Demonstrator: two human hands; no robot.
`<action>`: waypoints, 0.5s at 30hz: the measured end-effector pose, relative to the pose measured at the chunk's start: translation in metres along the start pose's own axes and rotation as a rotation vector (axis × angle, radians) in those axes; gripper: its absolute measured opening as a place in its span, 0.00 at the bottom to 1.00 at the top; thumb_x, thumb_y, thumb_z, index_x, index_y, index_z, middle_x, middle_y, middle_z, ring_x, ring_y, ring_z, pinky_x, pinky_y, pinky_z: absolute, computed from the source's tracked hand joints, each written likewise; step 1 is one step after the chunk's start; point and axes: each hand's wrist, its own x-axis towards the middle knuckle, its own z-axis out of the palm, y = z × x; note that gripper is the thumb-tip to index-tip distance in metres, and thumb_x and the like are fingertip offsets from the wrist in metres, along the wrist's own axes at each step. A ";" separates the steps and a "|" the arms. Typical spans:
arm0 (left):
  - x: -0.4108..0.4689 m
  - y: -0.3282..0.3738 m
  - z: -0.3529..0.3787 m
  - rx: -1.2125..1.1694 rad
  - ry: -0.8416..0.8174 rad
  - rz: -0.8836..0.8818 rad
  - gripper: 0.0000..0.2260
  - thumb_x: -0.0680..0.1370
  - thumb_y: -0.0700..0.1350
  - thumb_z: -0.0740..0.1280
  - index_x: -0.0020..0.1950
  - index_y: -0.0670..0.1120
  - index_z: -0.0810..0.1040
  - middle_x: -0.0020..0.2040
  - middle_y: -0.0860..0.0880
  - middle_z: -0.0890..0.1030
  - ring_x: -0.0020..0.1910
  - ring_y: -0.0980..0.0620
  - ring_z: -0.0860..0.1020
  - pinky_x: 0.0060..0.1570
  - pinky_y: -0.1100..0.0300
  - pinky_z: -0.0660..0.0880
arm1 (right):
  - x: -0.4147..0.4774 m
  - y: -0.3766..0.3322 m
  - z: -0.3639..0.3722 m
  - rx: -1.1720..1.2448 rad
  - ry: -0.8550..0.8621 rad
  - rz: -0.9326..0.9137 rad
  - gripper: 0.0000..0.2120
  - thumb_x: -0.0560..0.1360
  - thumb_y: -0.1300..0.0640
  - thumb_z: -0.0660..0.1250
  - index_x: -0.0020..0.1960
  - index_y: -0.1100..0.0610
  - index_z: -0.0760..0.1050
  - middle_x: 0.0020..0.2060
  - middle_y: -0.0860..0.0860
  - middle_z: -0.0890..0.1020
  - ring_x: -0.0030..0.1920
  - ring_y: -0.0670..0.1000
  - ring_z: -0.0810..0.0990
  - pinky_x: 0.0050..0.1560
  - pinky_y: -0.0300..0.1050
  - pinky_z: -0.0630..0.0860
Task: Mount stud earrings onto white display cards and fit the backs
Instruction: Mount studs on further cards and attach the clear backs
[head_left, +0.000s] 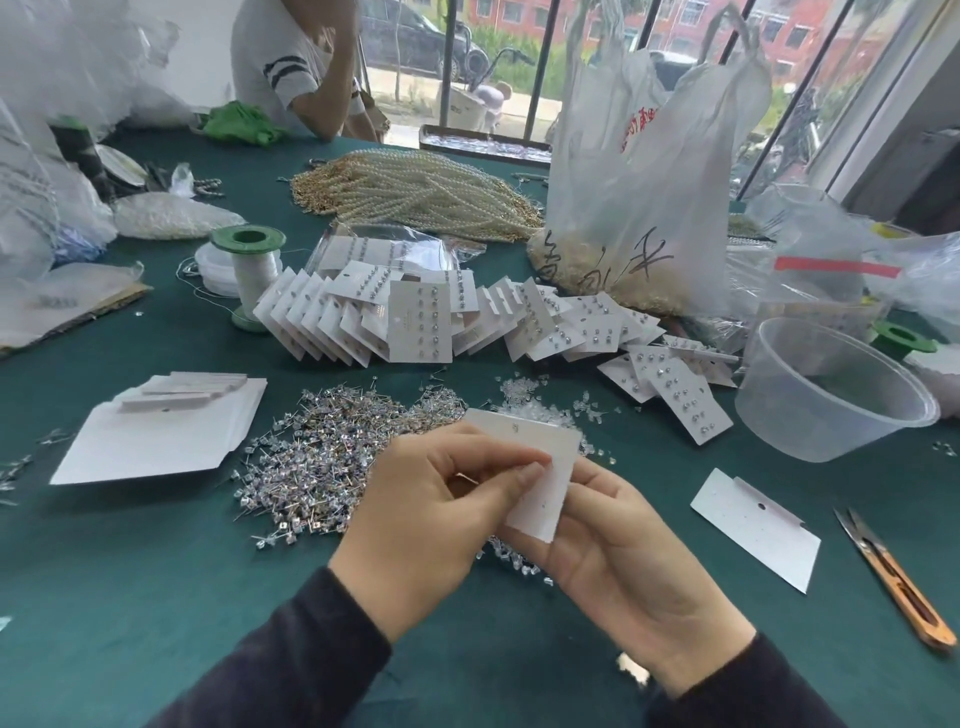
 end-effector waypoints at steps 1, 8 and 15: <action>0.000 -0.001 0.000 0.007 0.009 0.013 0.08 0.68 0.36 0.73 0.38 0.49 0.85 0.39 0.45 0.83 0.40 0.47 0.80 0.42 0.54 0.77 | 0.000 0.000 0.001 0.002 -0.001 0.001 0.21 0.70 0.64 0.66 0.60 0.72 0.70 0.61 0.70 0.73 0.63 0.67 0.71 0.61 0.57 0.72; -0.004 -0.001 0.002 0.094 0.052 0.075 0.05 0.67 0.44 0.72 0.38 0.54 0.84 0.38 0.50 0.83 0.38 0.54 0.80 0.40 0.58 0.77 | -0.002 0.000 0.006 0.017 -0.012 0.031 0.20 0.65 0.63 0.70 0.55 0.70 0.75 0.51 0.65 0.80 0.46 0.56 0.82 0.48 0.48 0.80; -0.003 -0.002 0.003 0.161 0.091 0.126 0.06 0.66 0.45 0.70 0.39 0.54 0.84 0.37 0.55 0.82 0.36 0.55 0.80 0.37 0.61 0.76 | -0.004 0.000 0.005 0.125 -0.037 0.014 0.21 0.66 0.66 0.69 0.57 0.71 0.72 0.50 0.65 0.80 0.44 0.57 0.82 0.43 0.47 0.80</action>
